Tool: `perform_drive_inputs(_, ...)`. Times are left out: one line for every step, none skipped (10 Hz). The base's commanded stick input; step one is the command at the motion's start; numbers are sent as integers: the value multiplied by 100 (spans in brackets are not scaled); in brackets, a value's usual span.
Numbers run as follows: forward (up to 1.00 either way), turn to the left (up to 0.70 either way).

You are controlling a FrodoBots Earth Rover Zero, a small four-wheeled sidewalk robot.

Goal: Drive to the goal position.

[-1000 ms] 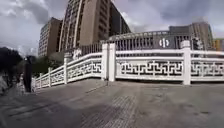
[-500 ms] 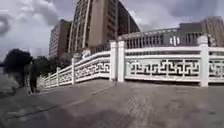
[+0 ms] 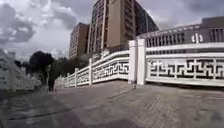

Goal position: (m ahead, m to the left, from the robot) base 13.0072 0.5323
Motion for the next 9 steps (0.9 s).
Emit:
perform_drive_inputs(45,27)
perform_drive_inputs(45,27)
perform_drive_inputs(45,27)
perform_drive_inputs(45,27)
perform_drive_inputs(45,11)
perform_drive_inputs(45,0)
perform_drive_inputs(45,0)
perform_drive_inputs(45,0)
perform_drive_inputs(45,0)
